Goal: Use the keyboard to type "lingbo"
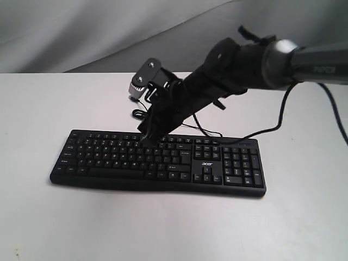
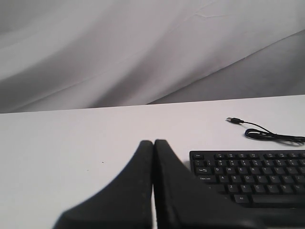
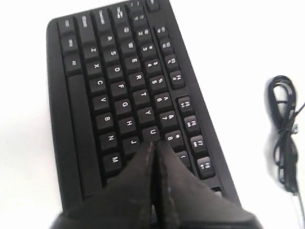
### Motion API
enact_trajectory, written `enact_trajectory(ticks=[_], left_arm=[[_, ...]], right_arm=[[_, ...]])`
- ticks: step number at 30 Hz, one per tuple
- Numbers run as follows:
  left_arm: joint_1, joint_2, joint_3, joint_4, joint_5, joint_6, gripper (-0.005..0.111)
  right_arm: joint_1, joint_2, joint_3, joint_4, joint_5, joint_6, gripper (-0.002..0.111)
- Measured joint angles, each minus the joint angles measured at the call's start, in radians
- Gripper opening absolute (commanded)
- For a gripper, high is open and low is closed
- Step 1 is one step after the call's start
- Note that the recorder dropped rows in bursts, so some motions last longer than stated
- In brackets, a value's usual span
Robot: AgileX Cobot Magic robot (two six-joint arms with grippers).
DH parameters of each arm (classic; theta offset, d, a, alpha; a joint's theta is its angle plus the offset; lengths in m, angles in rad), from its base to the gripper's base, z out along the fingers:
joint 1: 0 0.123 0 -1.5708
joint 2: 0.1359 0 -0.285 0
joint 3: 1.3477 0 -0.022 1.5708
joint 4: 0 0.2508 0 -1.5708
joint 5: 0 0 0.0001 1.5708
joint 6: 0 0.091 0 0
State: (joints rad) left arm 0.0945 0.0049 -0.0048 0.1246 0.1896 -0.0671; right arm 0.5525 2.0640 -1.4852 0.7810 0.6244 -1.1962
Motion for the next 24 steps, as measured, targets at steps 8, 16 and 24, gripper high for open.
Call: enact_trajectory(ticks=[8,16,24], left_arm=[[0.000,0.000,0.000,0.000,0.000,0.000,0.001],[0.000,0.000,0.000,0.000,0.000,0.000,0.001],[0.000,0.000,0.000,0.000,0.000,0.000,0.001]], right_arm=[[0.000,-0.307,0.057,-0.372,-0.029,0.314,0.000],[0.000,-0.737,0.347,-0.438,-0.308,0.460,0.000],[0.000,-1.074,0.664,-0.423,-0.482,0.468,0.000]])
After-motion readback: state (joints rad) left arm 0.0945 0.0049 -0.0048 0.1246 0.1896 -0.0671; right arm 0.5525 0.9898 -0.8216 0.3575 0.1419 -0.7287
